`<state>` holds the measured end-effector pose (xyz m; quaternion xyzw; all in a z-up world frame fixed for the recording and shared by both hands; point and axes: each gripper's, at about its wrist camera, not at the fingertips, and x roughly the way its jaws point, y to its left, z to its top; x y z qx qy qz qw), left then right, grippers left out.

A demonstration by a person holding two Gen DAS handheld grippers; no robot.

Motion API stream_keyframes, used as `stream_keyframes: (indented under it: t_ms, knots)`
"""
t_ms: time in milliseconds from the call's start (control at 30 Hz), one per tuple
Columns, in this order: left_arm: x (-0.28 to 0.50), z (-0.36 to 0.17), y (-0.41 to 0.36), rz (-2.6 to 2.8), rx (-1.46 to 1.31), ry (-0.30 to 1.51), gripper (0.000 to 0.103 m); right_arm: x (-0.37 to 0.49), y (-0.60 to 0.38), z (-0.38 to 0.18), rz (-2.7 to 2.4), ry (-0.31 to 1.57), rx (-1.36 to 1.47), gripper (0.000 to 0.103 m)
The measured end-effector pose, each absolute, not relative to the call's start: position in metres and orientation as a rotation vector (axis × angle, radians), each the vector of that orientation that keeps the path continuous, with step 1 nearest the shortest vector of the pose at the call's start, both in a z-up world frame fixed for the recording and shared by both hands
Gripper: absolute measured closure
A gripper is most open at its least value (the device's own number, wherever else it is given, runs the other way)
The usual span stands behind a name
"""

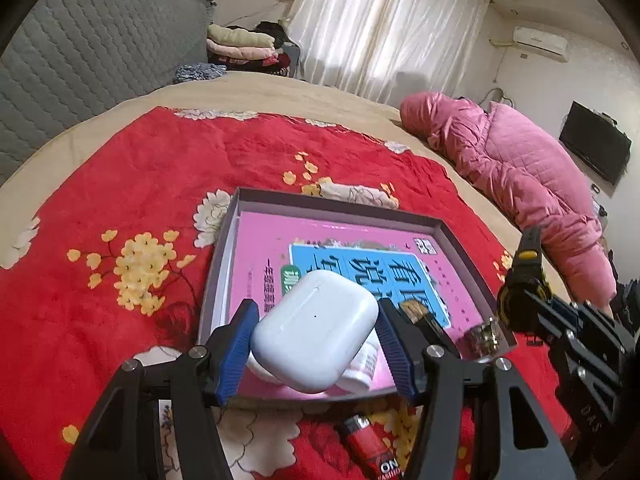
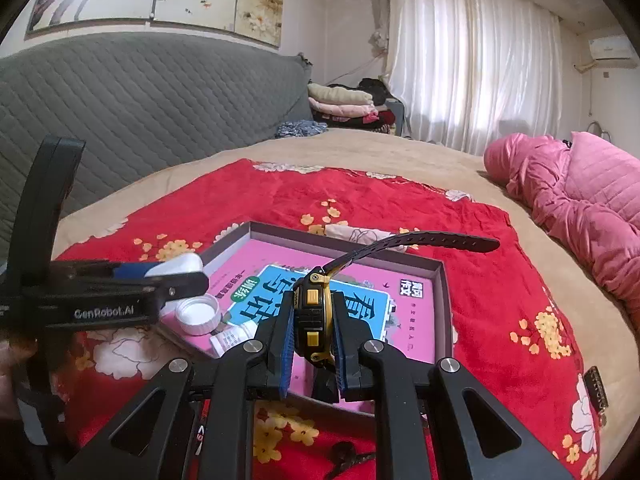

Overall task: Organize rigid objects
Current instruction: 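Lift the earbuds case with the left tool while the right tool carries the watch toward the box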

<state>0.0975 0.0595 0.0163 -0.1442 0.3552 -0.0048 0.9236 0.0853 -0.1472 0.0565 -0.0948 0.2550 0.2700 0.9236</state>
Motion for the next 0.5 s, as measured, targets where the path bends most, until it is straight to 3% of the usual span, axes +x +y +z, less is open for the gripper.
stream_keyframes:
  t_ms: [500]
  knots:
    - [0.102,0.004,0.053,-0.019,-0.257,0.750,0.043,0.100,-0.138,0.048,0.529,0.553,-0.219,0.086]
